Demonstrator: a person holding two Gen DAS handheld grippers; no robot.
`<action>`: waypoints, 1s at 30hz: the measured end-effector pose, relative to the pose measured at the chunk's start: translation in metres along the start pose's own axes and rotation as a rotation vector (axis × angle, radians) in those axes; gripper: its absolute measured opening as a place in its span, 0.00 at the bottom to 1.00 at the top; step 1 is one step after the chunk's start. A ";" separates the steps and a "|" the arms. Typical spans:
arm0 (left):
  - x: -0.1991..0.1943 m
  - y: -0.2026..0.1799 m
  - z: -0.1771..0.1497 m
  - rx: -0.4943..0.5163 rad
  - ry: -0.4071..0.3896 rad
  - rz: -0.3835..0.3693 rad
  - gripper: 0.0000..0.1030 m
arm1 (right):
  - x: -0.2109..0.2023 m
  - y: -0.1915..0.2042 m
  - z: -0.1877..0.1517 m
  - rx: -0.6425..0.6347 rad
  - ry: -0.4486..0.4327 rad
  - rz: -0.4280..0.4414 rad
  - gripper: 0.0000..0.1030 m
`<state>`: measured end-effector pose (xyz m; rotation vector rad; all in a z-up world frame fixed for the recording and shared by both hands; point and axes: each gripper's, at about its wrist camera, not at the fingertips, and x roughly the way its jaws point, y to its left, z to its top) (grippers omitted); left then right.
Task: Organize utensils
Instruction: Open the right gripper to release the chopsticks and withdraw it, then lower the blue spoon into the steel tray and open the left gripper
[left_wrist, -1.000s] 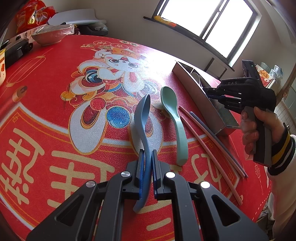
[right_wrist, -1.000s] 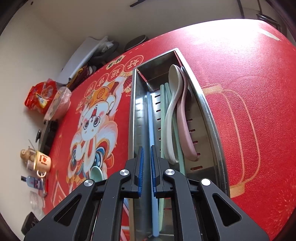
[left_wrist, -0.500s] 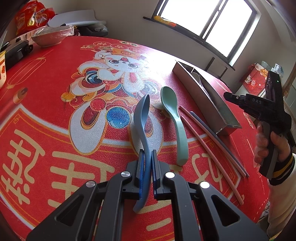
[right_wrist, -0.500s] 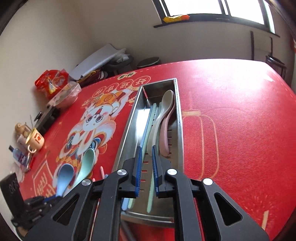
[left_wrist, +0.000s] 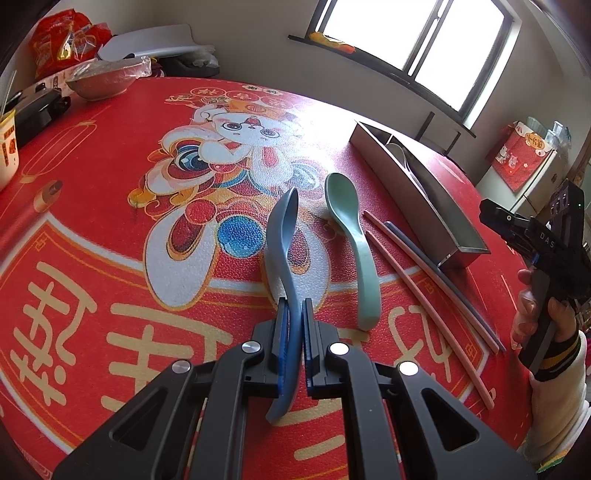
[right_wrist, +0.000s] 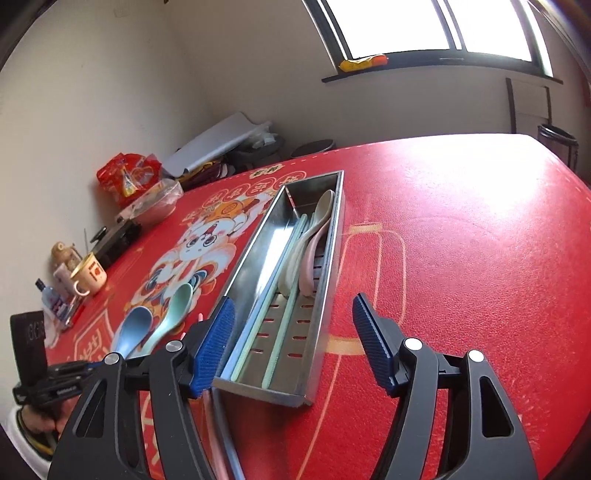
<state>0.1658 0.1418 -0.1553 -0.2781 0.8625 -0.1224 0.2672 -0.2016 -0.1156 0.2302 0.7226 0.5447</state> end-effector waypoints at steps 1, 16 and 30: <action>-0.001 0.001 0.000 -0.004 -0.002 0.005 0.07 | -0.001 -0.002 0.000 0.010 -0.002 0.015 0.64; -0.014 -0.025 0.038 0.004 -0.036 -0.010 0.07 | -0.012 -0.030 -0.001 0.176 -0.059 0.022 0.85; 0.064 -0.133 0.121 0.047 0.003 -0.139 0.07 | -0.011 -0.043 -0.002 0.232 -0.052 -0.019 0.86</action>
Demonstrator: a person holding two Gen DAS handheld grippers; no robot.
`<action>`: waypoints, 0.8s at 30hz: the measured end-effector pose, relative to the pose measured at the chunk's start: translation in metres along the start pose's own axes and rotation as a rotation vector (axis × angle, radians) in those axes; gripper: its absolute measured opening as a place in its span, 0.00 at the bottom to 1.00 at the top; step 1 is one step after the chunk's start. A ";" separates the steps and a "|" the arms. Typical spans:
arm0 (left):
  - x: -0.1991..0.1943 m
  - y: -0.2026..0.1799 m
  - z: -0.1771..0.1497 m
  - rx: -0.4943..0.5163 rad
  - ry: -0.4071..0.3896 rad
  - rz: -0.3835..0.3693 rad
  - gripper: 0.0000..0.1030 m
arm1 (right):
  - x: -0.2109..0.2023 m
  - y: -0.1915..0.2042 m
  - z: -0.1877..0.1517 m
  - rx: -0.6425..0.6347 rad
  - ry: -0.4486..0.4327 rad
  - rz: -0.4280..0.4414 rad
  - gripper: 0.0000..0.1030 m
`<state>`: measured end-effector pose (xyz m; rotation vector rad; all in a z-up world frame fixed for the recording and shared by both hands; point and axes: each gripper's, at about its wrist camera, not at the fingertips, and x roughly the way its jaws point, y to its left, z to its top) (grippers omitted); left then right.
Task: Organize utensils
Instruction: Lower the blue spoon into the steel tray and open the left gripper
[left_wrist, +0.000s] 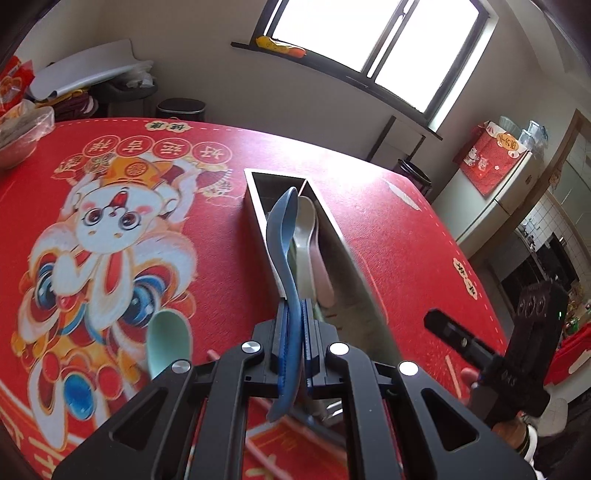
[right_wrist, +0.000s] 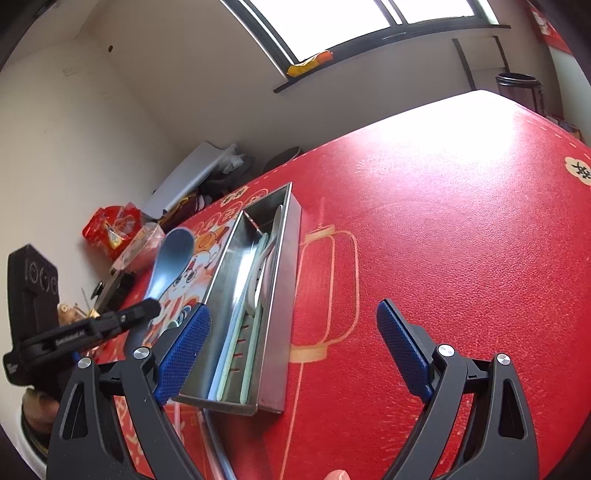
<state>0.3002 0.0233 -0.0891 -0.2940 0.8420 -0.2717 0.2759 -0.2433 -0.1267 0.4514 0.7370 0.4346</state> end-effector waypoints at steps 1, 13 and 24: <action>0.010 -0.005 0.007 -0.007 0.010 -0.010 0.07 | -0.001 -0.001 0.000 0.007 -0.007 -0.006 0.86; 0.103 -0.016 0.043 -0.090 0.119 0.038 0.07 | -0.005 -0.022 0.006 0.110 -0.007 0.026 0.86; 0.114 -0.010 0.047 -0.081 0.151 0.035 0.07 | -0.004 -0.024 0.004 0.114 0.009 0.034 0.86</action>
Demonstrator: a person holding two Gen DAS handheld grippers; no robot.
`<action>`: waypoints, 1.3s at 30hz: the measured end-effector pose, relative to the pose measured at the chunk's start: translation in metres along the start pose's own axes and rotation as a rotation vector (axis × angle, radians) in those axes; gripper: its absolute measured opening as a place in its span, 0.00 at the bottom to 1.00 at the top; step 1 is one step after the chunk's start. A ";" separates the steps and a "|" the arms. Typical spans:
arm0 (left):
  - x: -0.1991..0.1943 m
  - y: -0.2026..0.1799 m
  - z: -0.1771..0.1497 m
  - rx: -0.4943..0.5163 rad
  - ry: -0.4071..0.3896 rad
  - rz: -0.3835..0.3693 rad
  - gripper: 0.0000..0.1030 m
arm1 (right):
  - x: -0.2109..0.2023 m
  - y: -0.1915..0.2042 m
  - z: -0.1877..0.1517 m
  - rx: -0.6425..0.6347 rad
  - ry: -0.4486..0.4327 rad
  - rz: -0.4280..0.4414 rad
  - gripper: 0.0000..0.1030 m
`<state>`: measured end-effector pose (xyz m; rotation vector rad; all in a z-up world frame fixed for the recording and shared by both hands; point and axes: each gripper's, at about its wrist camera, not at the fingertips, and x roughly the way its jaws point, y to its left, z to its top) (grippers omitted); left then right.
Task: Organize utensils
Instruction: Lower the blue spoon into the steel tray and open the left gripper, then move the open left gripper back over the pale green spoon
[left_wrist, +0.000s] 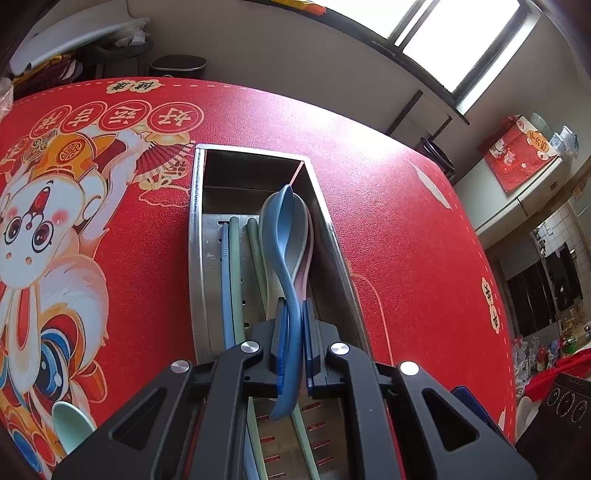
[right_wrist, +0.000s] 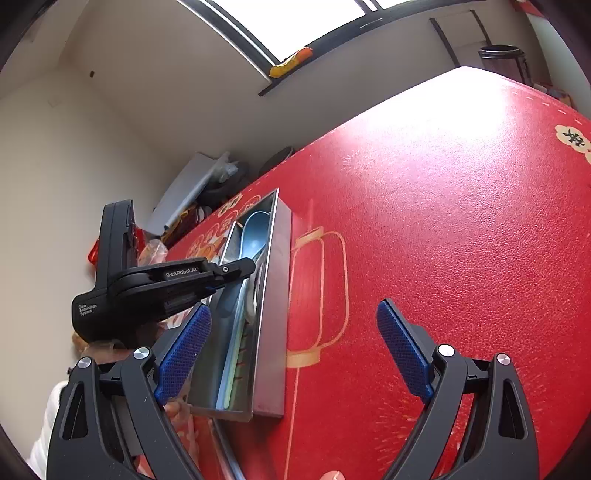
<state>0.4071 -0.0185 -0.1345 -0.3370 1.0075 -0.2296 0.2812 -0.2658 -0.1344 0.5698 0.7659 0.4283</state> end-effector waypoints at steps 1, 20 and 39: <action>0.000 0.001 0.000 0.000 0.001 -0.004 0.07 | 0.000 -0.001 0.000 0.002 0.001 -0.002 0.86; -0.039 -0.011 -0.011 0.153 -0.047 0.012 0.40 | 0.006 -0.003 0.001 0.012 0.001 -0.017 0.86; -0.136 0.036 -0.126 0.236 -0.162 0.206 0.79 | 0.010 0.023 -0.009 -0.144 -0.002 -0.059 0.85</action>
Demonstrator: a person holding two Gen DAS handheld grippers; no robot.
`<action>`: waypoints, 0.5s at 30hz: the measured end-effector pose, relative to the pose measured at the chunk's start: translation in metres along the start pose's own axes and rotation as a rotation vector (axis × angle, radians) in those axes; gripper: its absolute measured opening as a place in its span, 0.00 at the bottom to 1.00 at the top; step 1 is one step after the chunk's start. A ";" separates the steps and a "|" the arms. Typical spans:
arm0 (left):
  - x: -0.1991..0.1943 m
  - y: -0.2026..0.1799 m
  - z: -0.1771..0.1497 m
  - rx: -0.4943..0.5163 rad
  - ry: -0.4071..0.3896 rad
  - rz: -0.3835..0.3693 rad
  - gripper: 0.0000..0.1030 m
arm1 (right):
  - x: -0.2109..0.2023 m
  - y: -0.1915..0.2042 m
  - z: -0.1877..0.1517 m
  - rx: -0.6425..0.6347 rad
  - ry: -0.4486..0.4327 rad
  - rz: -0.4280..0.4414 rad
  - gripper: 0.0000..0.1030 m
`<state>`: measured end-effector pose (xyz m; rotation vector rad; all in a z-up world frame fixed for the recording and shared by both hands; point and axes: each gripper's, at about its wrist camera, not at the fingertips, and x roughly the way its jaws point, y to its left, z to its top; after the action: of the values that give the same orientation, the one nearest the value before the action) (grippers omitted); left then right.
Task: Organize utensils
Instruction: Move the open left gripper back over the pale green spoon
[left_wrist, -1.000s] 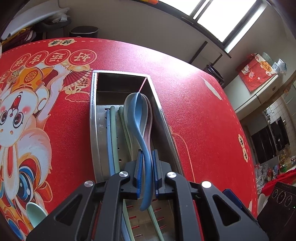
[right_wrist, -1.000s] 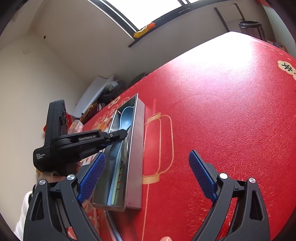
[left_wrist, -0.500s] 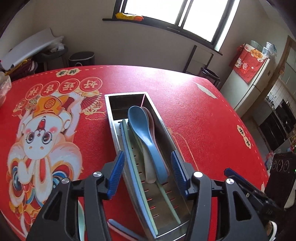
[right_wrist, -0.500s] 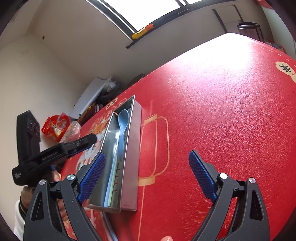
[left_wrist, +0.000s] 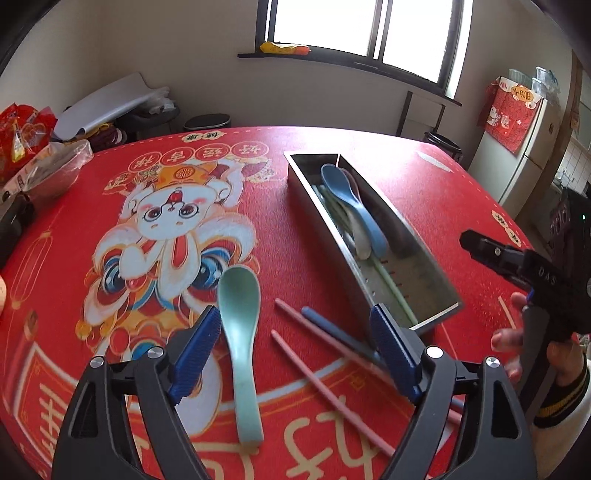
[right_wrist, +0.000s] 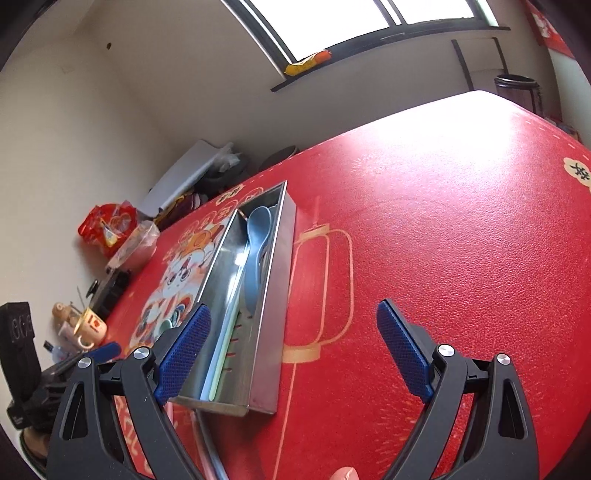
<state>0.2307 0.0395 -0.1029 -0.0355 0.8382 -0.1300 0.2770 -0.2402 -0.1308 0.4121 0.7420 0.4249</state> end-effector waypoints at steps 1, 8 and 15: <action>-0.003 0.001 -0.007 0.006 0.004 0.000 0.79 | 0.001 0.005 -0.001 -0.023 0.008 -0.016 0.85; -0.011 0.015 -0.038 0.028 0.008 0.025 0.79 | -0.008 0.032 -0.021 -0.138 0.083 -0.029 0.85; 0.002 0.043 -0.038 -0.059 0.028 -0.026 0.50 | -0.015 0.031 -0.039 -0.135 0.100 -0.079 0.86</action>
<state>0.2080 0.0821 -0.1340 -0.0997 0.8692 -0.1303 0.2325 -0.2138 -0.1326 0.2352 0.8188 0.4205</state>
